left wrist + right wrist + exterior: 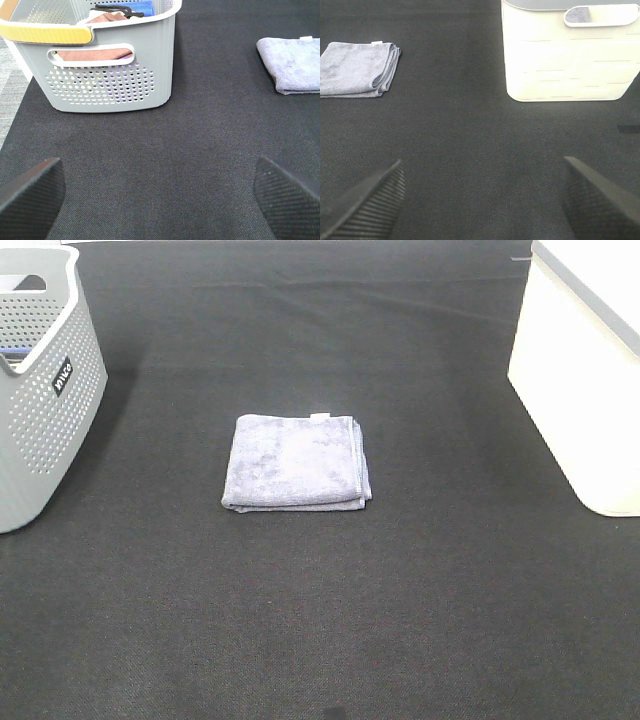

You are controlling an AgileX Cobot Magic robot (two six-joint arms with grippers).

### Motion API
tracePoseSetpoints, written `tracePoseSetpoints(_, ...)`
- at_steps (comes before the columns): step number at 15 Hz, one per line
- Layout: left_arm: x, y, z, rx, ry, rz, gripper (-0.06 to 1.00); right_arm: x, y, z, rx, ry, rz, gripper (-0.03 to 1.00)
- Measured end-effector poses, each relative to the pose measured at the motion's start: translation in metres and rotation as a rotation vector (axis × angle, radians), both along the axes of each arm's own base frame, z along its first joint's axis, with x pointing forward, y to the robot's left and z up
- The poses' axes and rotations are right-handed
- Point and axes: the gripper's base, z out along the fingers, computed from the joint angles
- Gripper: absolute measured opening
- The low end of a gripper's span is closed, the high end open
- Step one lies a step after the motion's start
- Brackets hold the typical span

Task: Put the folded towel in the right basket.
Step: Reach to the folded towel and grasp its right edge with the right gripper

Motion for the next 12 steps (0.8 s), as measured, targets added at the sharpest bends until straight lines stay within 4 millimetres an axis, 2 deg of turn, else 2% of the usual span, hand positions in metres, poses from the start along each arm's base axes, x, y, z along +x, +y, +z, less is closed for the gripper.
tracePoseSetpoints(12,0.0,0.0,0.0,0.0,0.0,0.0,0.97,0.0,0.0,0.0,0.0,0.0,0.0,0.79)
